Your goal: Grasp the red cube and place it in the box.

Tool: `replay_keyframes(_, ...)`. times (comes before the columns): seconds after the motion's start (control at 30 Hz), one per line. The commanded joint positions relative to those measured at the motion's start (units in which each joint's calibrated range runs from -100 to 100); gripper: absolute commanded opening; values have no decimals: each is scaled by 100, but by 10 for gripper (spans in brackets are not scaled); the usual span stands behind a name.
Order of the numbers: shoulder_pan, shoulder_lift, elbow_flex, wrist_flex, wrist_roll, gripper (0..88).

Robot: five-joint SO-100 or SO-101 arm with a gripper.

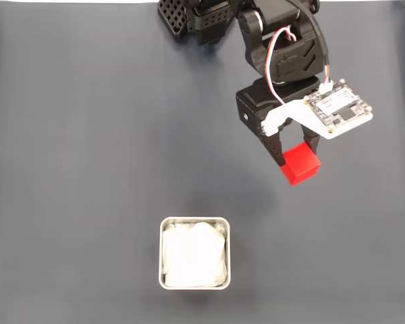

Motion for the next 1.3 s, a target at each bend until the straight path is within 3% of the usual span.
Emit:
replay_keyframes(0.0, 144, 10, -483, 62, -20, 114)
replay_keyframes(1.27, 1551, 1856, -3028, 201, -190, 111)
